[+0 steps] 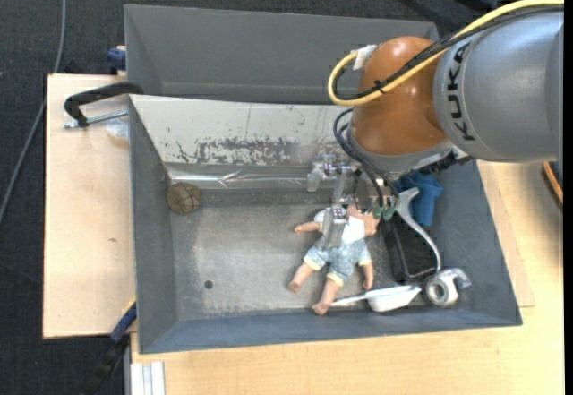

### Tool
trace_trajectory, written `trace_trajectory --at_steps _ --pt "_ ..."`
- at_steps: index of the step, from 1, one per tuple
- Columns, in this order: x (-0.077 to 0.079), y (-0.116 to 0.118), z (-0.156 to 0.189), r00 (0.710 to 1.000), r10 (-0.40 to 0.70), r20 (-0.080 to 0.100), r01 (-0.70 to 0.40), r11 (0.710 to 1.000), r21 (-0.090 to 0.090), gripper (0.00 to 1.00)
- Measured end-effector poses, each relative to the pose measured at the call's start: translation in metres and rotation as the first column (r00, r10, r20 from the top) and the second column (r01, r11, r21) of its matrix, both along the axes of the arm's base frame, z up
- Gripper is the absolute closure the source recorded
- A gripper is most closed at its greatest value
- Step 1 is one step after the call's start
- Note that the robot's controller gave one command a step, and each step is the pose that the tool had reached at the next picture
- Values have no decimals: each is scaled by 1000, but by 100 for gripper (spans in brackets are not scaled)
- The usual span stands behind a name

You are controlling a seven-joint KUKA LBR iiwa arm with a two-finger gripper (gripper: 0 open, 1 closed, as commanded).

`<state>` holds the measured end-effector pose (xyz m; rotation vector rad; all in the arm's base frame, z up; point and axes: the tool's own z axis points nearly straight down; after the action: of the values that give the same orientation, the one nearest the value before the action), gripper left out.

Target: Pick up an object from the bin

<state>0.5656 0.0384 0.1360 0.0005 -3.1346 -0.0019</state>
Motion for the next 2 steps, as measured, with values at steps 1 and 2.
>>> trace_trajectory --at_steps 1,2 --pt "2 0 5 1000 0 8 0 1000 0 0" --pt "-3 -27 -21 997 70 12 -70 998 3 0"
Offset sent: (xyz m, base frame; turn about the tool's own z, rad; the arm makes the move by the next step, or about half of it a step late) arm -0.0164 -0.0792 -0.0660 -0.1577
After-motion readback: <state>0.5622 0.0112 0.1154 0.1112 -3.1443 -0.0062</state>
